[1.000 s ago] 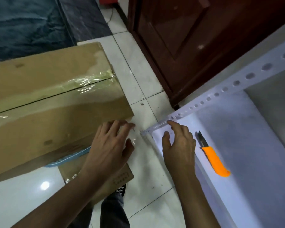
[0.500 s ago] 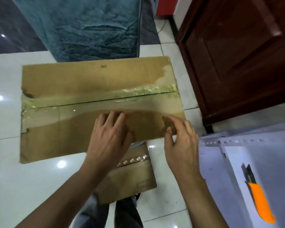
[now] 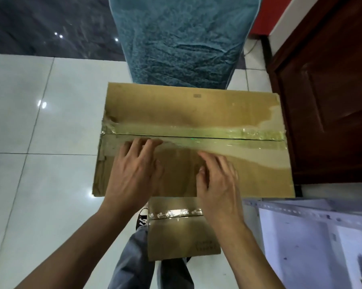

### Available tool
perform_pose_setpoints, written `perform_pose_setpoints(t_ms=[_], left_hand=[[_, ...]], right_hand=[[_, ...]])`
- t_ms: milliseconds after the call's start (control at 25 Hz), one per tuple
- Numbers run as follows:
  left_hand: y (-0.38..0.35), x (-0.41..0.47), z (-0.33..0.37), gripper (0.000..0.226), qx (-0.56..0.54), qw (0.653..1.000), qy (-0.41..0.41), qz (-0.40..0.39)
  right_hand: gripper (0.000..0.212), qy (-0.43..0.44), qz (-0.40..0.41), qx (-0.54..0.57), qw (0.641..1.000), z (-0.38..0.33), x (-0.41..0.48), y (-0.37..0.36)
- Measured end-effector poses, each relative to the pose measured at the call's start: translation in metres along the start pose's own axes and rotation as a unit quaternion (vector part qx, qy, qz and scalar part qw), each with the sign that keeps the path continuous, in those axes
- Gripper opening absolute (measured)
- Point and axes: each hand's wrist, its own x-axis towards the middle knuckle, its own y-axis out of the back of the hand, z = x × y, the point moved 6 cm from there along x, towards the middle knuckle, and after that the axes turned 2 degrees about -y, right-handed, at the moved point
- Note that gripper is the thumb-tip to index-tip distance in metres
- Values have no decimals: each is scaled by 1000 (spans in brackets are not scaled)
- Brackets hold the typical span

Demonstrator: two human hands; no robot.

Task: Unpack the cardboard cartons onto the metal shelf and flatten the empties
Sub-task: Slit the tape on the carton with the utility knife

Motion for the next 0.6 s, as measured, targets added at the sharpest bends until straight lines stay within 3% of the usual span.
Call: perform_pose_setpoints(t_ms=[320,600], left_hand=[[18,19,-61,33,21,1000,-9,20],[14,53,-83,54,54,993,-103,-33]], right_hand=[[44,121,-14,-62,991,-71,6,-54],[56,112,-52,-130,984,-67,-5,-89]])
